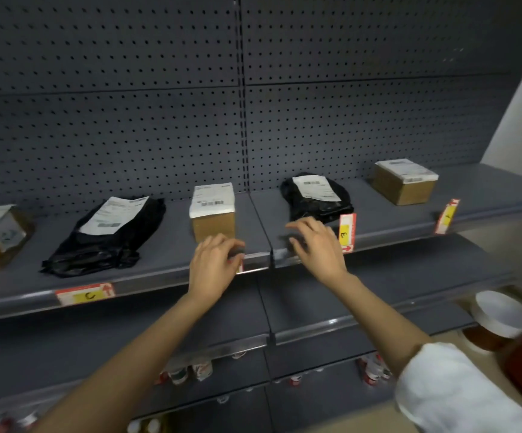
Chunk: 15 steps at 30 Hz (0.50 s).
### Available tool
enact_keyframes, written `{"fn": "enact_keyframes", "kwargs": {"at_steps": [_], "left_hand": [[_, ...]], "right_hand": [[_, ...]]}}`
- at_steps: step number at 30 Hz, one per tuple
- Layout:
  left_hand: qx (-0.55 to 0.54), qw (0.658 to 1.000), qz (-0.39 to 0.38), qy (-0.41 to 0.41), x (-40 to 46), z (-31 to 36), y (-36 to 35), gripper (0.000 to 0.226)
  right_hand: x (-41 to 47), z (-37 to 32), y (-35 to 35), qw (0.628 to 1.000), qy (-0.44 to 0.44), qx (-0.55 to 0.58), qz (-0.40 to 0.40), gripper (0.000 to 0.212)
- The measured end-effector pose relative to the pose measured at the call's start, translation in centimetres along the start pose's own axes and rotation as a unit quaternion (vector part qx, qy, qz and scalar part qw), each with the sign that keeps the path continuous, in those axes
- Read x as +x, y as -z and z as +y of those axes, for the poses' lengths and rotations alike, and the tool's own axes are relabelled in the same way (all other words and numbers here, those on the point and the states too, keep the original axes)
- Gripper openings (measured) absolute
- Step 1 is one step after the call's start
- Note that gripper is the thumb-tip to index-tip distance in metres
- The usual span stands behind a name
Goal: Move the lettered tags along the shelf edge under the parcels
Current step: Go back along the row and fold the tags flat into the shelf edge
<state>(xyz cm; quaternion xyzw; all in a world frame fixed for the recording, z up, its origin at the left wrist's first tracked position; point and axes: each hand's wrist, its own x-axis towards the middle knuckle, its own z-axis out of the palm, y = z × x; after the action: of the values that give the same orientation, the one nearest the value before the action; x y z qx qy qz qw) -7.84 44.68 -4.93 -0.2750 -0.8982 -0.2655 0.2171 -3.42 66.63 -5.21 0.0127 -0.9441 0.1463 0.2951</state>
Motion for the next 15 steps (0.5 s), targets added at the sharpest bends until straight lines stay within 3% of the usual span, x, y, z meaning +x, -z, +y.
{"fn": "enact_keyframes", "kwargs": {"at_steps": [5,9,13,15], "left_hand": [[-0.033,0.998,0.000,-0.048,4.2,6.0,-4.1,0.027],[-0.045,0.997,-0.008,-0.064,7.0,11.5,-7.9,0.040],[-0.029,0.993,-0.038,-0.108,9.2,15.6,-10.9,0.045],[-0.014,0.991,-0.050,-0.123,10.2,17.0,-11.7,0.035]], "right_hand": [[0.3,6.5,3.7,0.995,-0.058,-0.032,0.071,0.031],[-0.9,12.3,5.8,0.994,-0.096,-0.049,0.035,0.027],[-1.3,16.3,6.5,0.997,-0.020,-0.064,-0.048,0.022],[-0.9,17.0,6.4,0.996,0.029,-0.048,-0.071,0.021]]}}
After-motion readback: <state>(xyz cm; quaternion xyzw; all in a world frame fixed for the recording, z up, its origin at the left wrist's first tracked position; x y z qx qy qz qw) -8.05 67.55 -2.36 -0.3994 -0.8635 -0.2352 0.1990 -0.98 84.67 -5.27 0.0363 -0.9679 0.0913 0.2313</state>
